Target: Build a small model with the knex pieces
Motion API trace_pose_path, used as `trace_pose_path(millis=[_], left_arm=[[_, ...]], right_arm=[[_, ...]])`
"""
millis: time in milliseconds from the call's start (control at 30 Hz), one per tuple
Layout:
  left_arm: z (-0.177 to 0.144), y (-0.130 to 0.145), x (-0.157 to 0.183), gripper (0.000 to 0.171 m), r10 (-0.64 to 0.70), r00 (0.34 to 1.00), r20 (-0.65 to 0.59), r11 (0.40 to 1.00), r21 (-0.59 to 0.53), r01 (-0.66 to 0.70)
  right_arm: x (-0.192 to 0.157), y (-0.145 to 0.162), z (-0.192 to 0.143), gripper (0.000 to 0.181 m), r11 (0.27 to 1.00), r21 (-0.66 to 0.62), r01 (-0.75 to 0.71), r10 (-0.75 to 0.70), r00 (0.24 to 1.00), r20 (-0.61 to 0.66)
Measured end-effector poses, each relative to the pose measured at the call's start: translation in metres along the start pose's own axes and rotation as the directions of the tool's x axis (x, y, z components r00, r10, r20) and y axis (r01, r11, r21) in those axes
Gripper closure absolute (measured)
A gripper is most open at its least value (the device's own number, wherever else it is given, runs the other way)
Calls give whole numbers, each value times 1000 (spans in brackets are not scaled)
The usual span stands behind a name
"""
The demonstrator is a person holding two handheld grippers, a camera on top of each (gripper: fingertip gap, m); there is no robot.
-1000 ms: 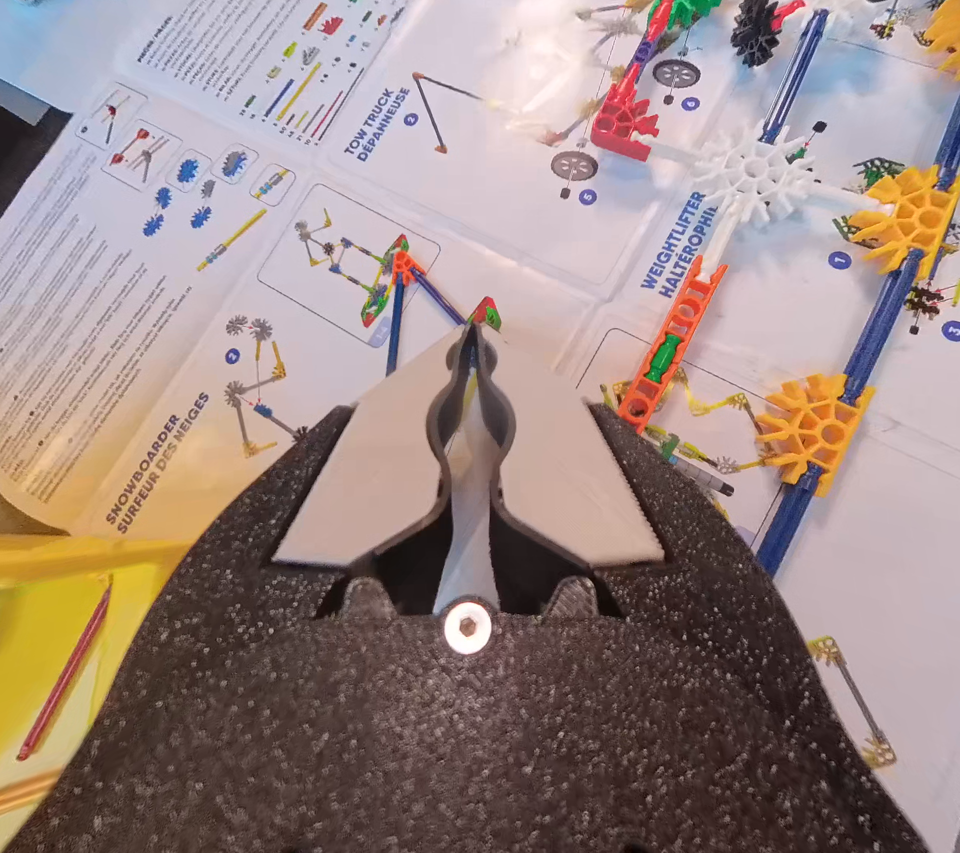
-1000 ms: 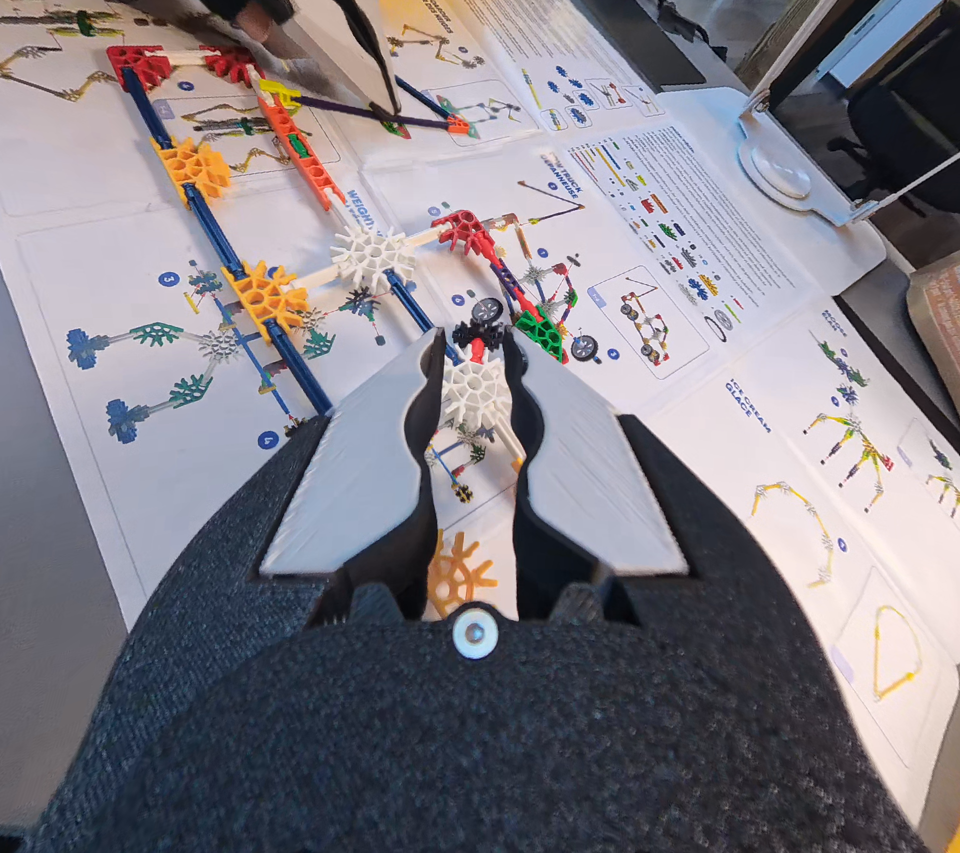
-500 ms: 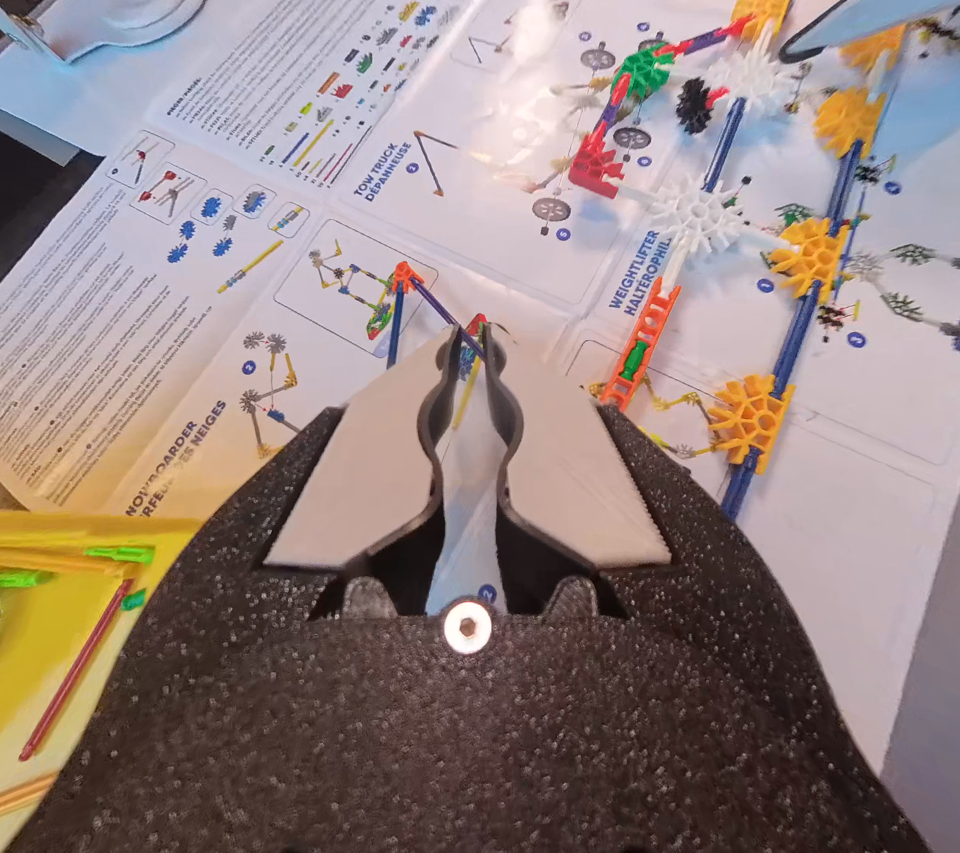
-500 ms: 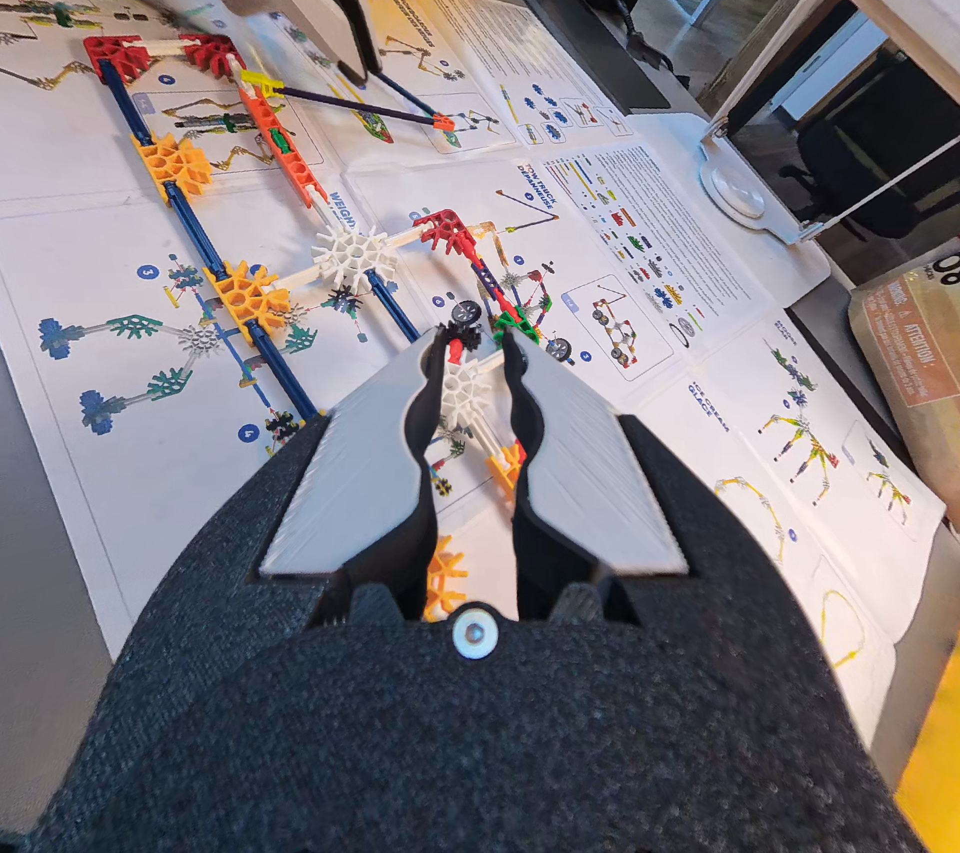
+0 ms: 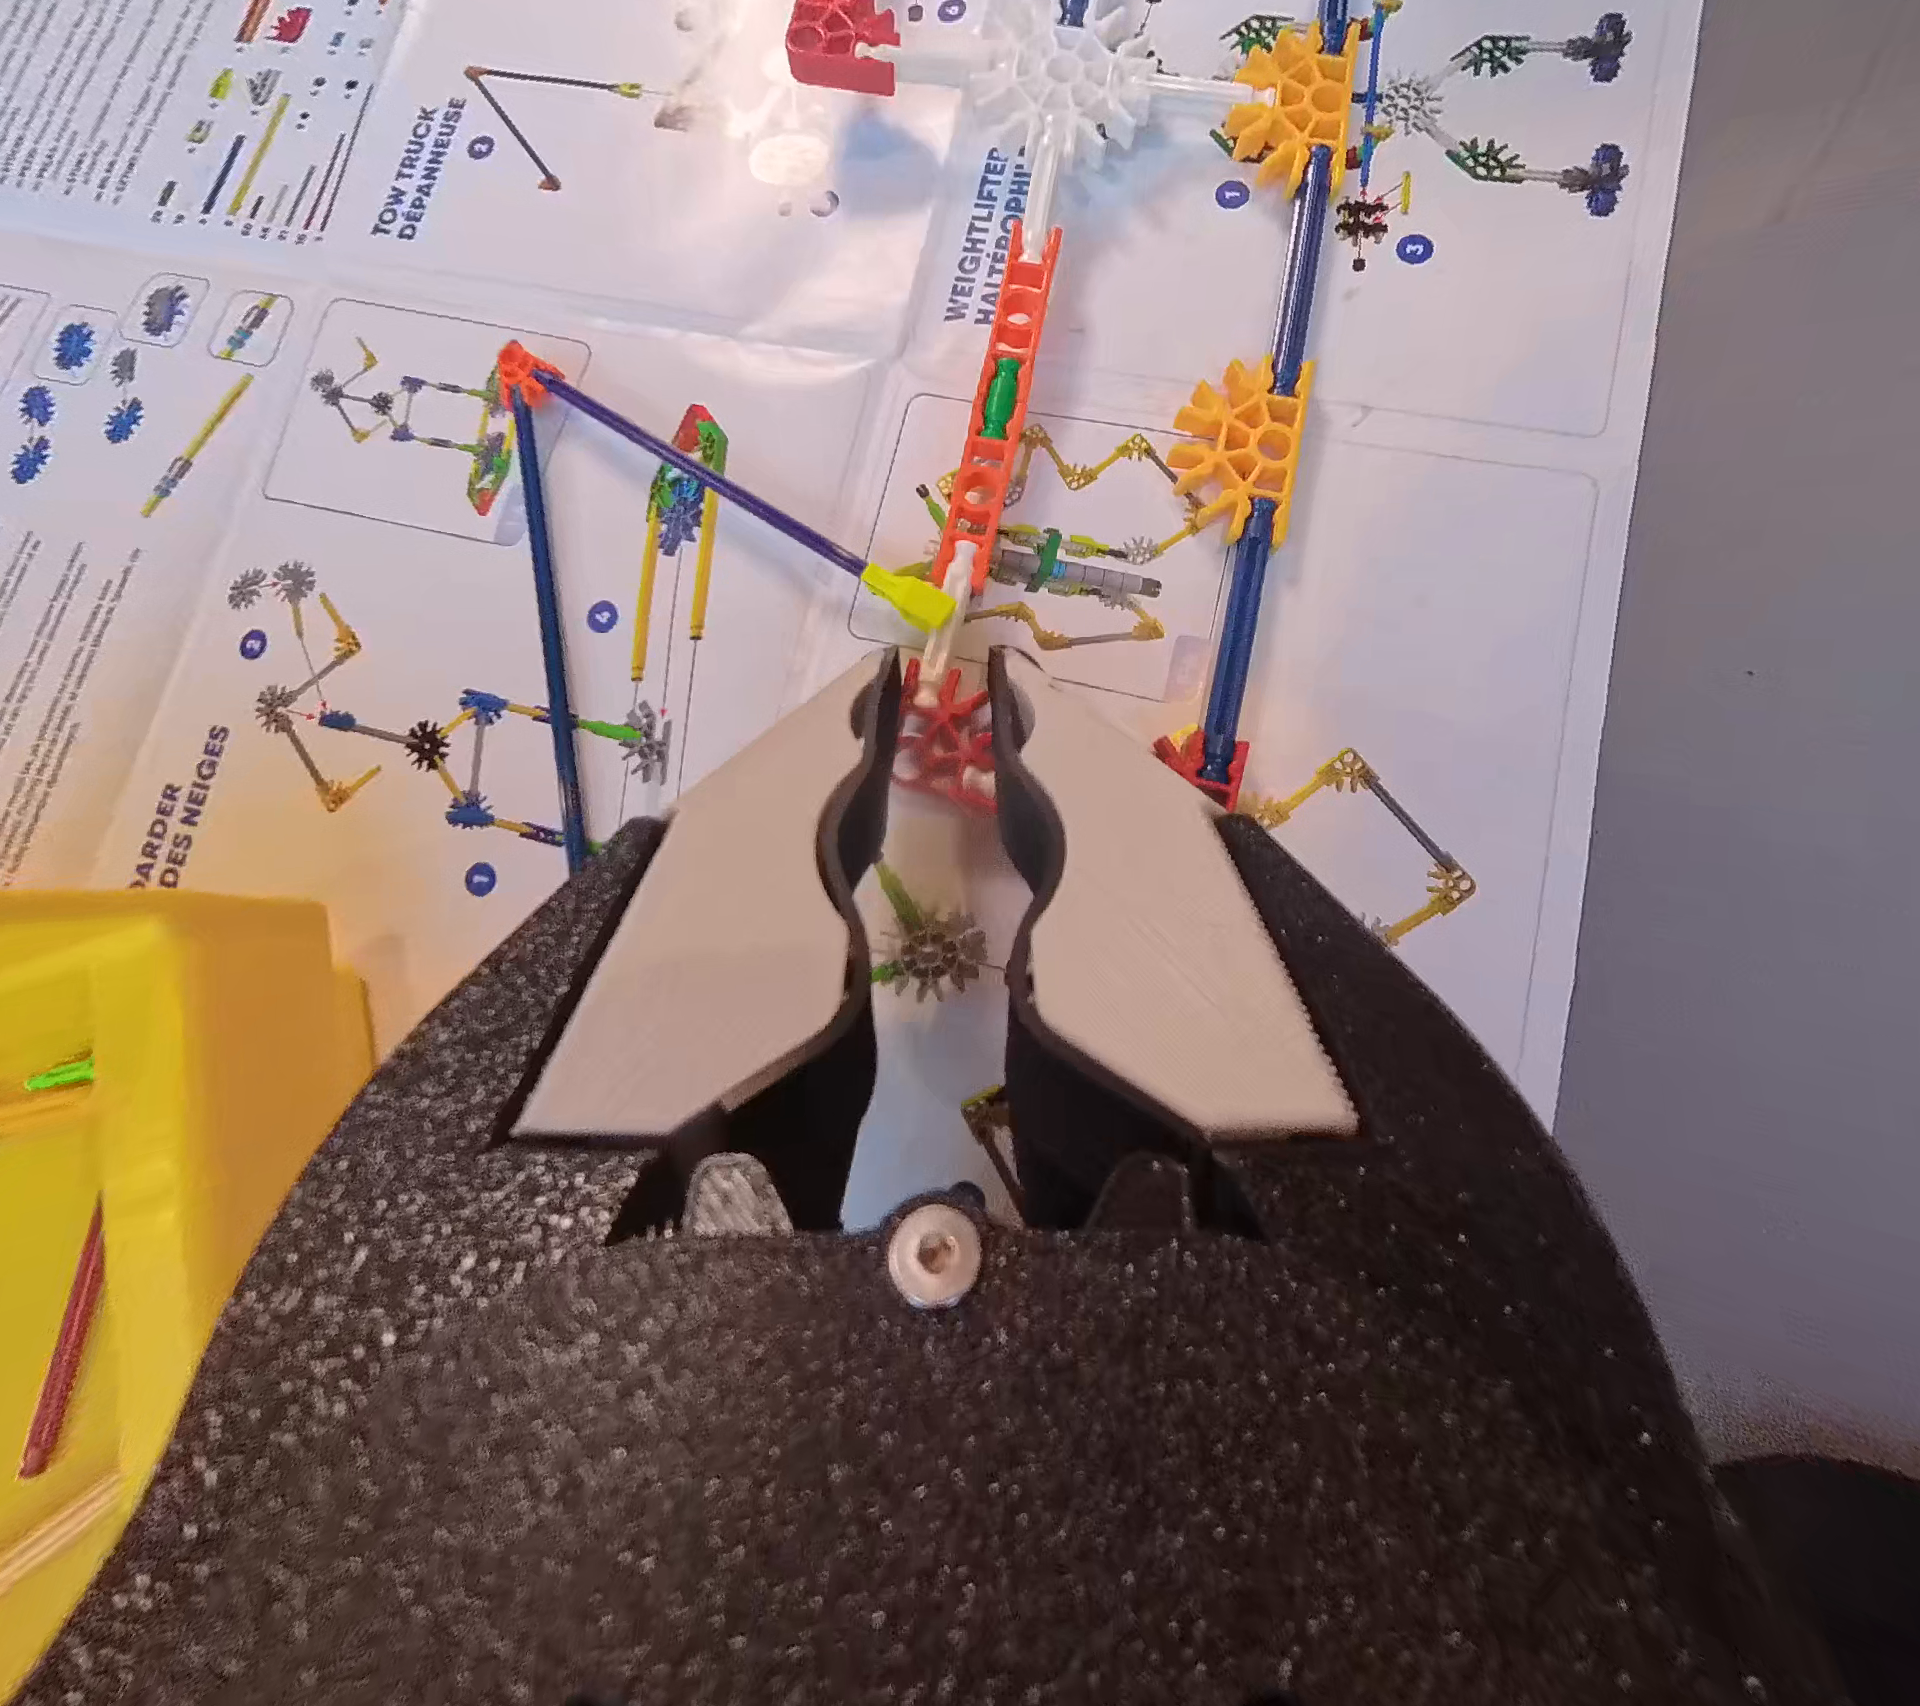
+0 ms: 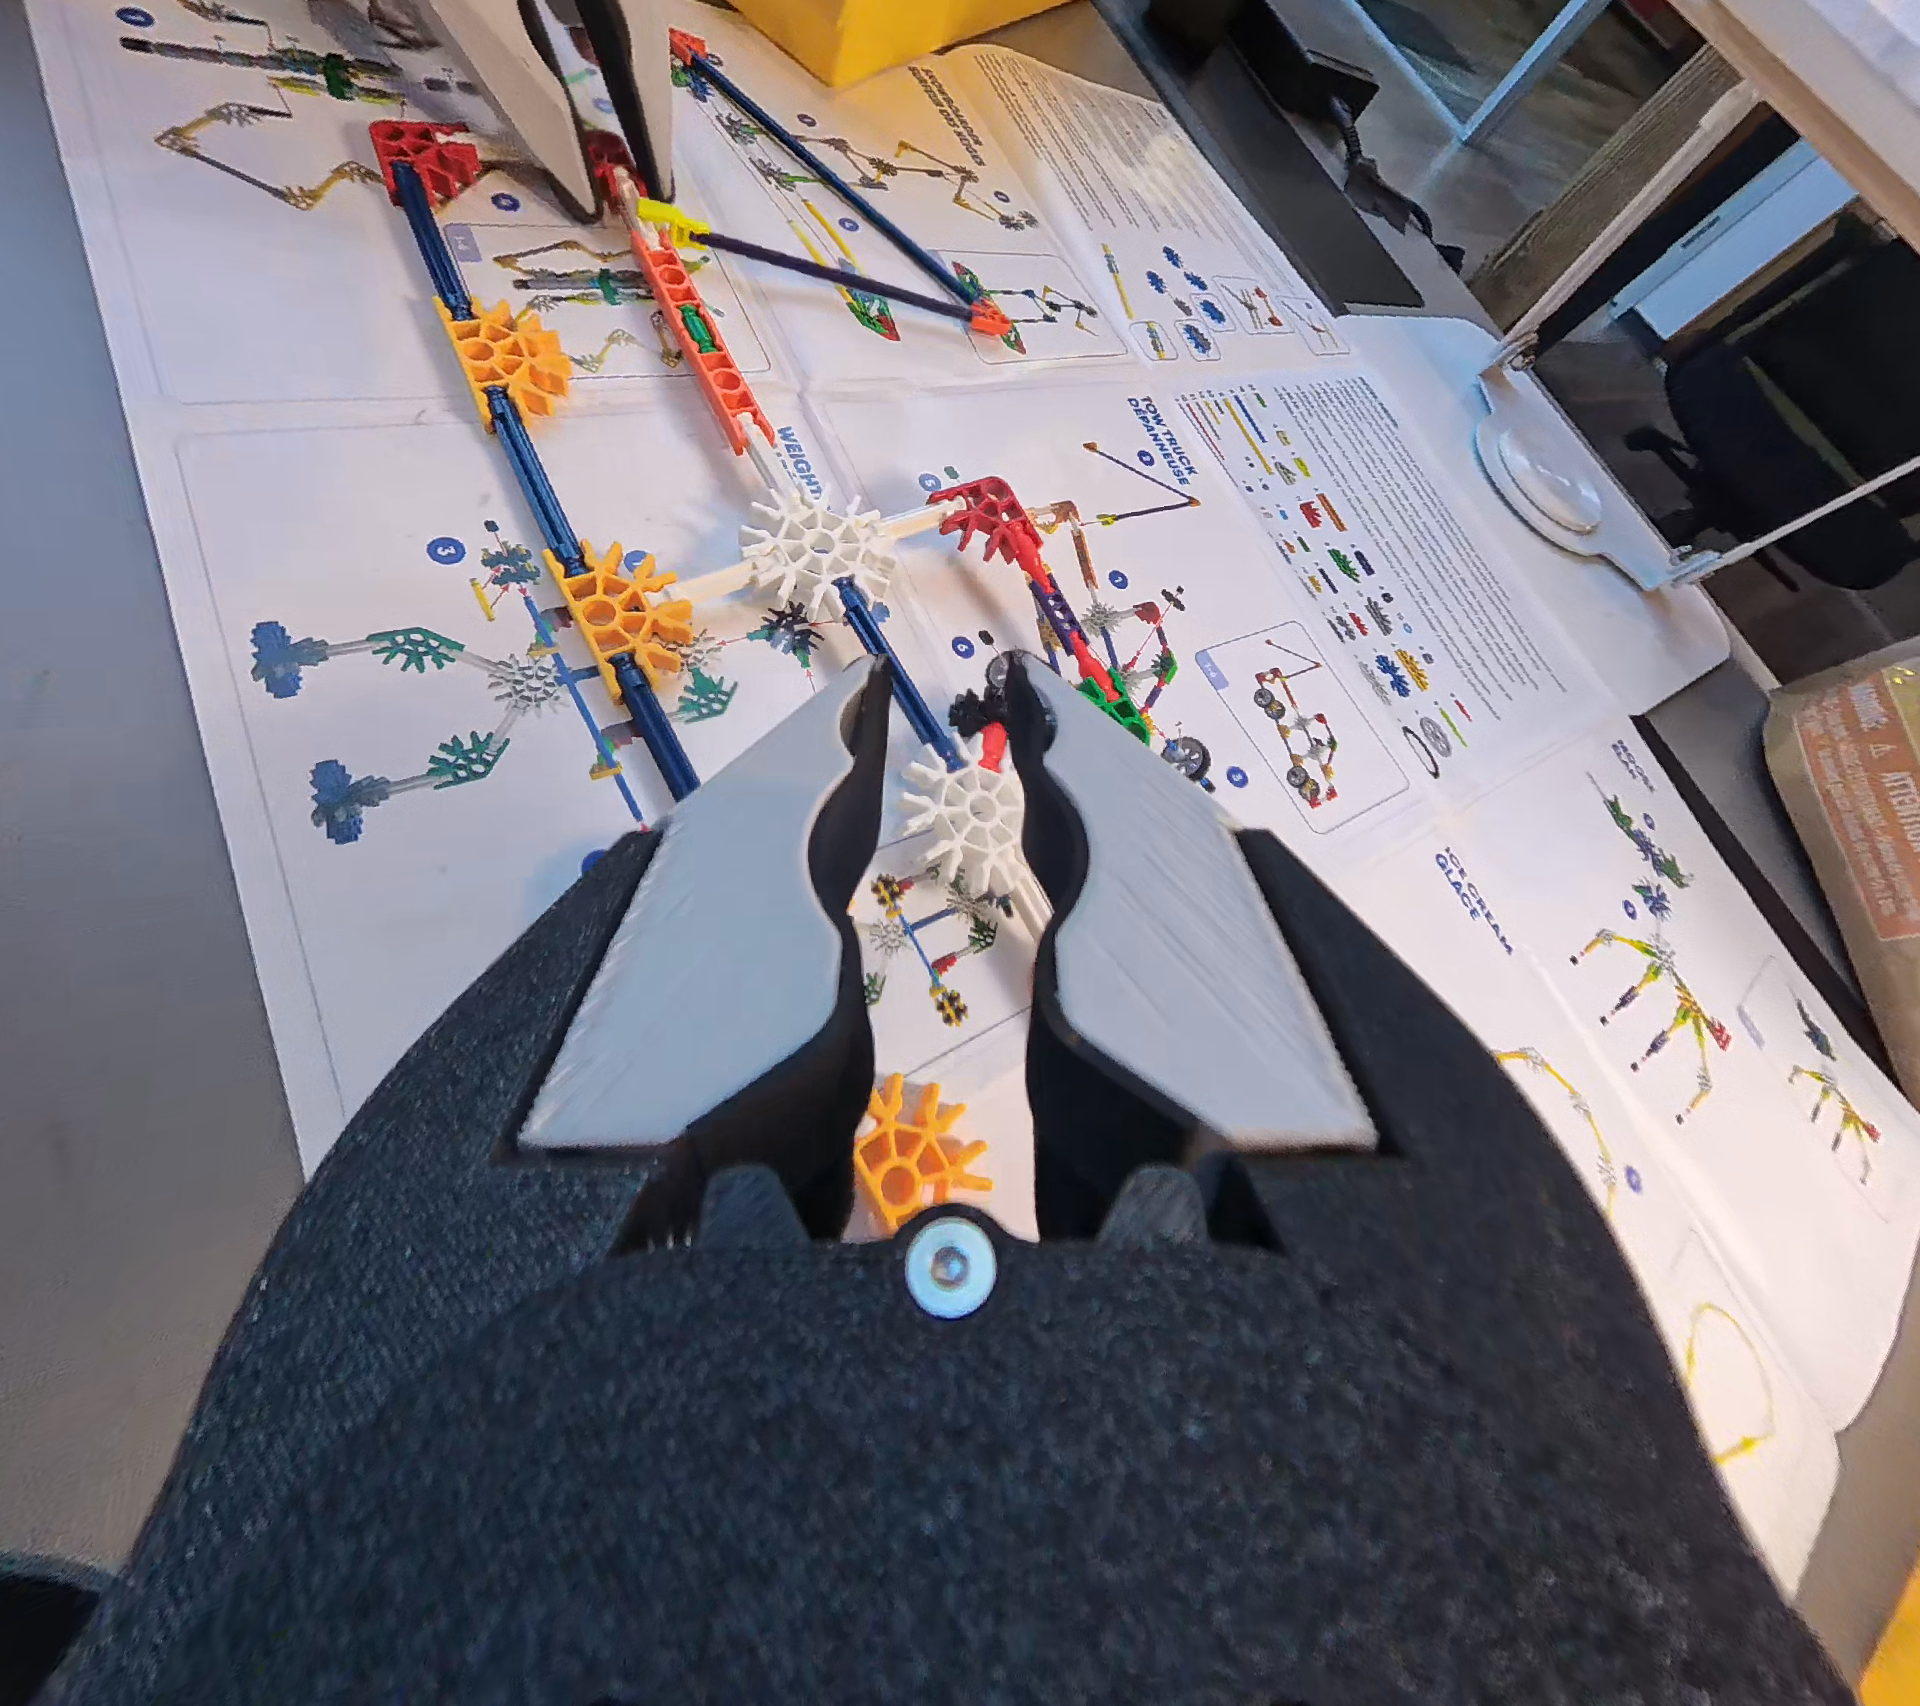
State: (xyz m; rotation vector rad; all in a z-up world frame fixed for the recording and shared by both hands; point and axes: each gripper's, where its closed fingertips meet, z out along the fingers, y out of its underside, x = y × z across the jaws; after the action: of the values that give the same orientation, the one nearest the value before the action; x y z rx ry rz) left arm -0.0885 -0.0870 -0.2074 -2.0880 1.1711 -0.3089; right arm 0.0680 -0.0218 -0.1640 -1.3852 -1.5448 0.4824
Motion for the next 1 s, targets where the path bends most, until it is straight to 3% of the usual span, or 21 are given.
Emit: trace_pose_path(millis=[167,333,567,700,833,1000], left_arm=[[7,-5,-3,164,4,1000,8,1000,23,-5],[15,-23,3,164,49,999,10,997,61,-50],[20,-32,9,156,85,995,44,995,45,-87],[17,-23,12,158,11,1000,25,1000,15,-12],[21,-21,15,157,-25,1000,9,1000,3,25],[19,-25,14,158,88,993,81,995,29,-90]], right_arm=[[5,-4,-6,160,999,29,-42,42,999,0],[-6,-38,5,159,992,84,-94,86,992,91],[-19,-56,67,163,972,-154,-178,216,935,282],[-32,-48,99,155,887,-369,-278,421,815,399],[-42,-39,114,146,788,-514,-339,571,716,403],[-44,-39,117,148,723,-566,-395,654,655,378]])
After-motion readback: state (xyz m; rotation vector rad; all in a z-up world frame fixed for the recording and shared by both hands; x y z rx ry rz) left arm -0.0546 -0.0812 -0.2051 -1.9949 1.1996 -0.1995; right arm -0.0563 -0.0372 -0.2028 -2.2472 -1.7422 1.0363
